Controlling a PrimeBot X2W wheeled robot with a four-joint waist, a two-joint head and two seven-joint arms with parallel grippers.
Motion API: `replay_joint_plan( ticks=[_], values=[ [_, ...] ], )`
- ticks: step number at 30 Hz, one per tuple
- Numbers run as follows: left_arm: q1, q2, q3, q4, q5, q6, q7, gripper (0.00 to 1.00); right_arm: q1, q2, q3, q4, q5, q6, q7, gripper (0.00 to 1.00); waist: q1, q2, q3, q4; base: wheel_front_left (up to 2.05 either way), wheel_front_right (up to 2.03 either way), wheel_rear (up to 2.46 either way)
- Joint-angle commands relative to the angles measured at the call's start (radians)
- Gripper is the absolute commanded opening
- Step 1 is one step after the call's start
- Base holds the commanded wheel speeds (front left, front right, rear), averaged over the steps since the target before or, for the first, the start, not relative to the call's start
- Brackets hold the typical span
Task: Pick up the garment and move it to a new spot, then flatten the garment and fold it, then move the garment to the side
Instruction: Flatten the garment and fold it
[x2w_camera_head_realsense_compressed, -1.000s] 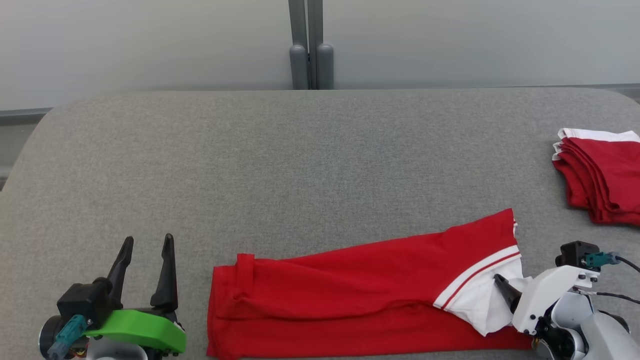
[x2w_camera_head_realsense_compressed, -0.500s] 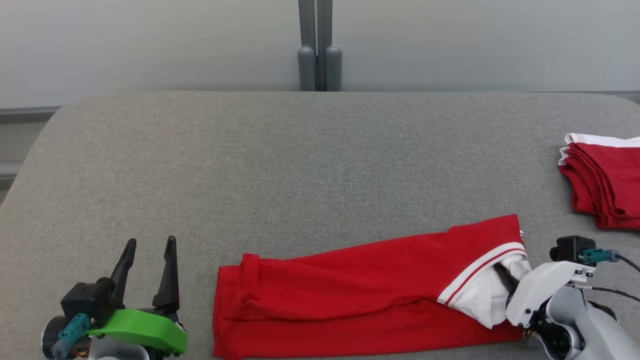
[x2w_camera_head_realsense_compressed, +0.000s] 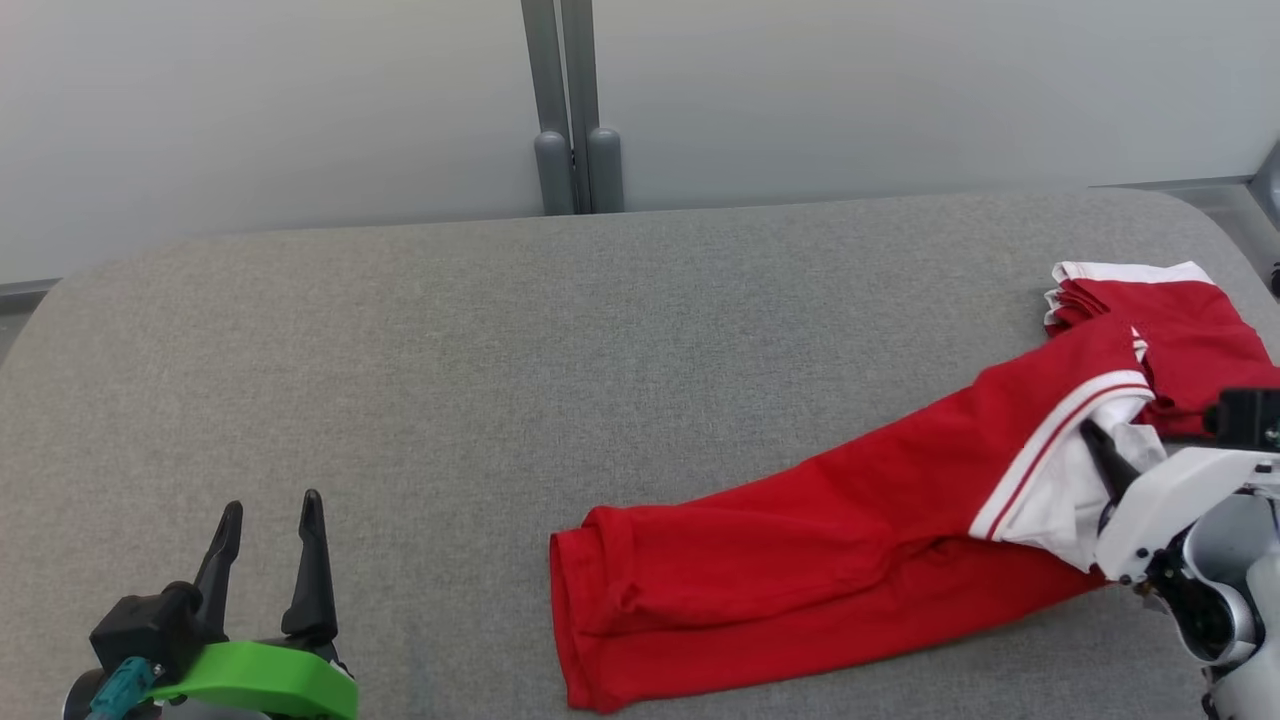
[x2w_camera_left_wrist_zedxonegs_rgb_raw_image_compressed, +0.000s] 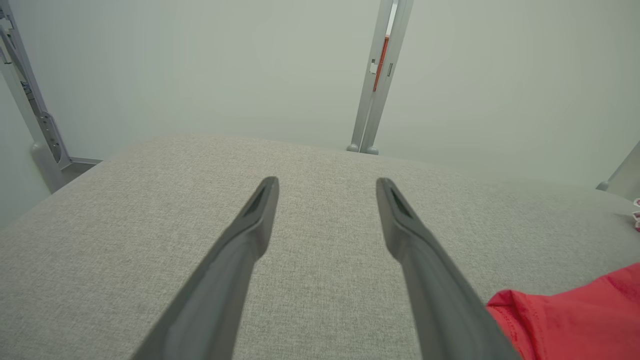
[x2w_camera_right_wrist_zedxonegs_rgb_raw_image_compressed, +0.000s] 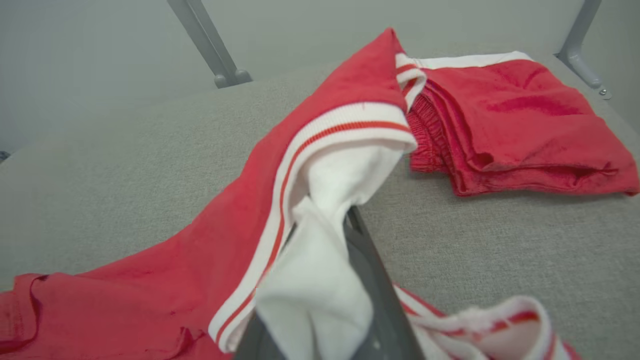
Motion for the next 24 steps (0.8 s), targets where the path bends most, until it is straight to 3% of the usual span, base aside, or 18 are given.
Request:
replay_joint_plan(
  ticks=[1,9,13,17,24],
  values=[
    [0.016,-0.004,0.002,-0.001,-0.001,-0.001,-0.003,1.0,0.014,0.014,0.007,-0.045,-0.02,0.0,0.009,0.0,0.0,0.0,-0.006,-0.001,0.0,0.0,0.0],
    [-0.003,-0.011,-0.015,0.018,0.006,-0.013,0.0,1.0,0.059,0.119,0.104,-0.309,-0.102,0.0,0.129,0.0,0.0,0.0,-0.007,0.054,0.0,0.0,0.0],
    [-0.024,-0.017,-0.031,0.036,0.007,-0.021,0.008,1.0,0.084,0.183,0.179,-0.363,-0.103,0.0,0.177,0.0,0.0,0.0,-0.006,0.108,0.0,0.0,0.0],
    [-0.041,-0.025,-0.047,0.051,0.011,-0.03,0.013,1.0,0.097,0.241,0.227,-0.329,-0.099,0.0,0.187,0.0,0.0,0.0,0.001,0.164,0.0,0.0,0.0],
    [-0.061,-0.029,-0.061,0.082,0.003,-0.041,0.016,1.0,0.043,0.297,0.261,-0.146,-0.087,0.0,0.14,0.0,0.0,0.0,0.012,0.244,0.0,0.0,0.0]
  ],
)
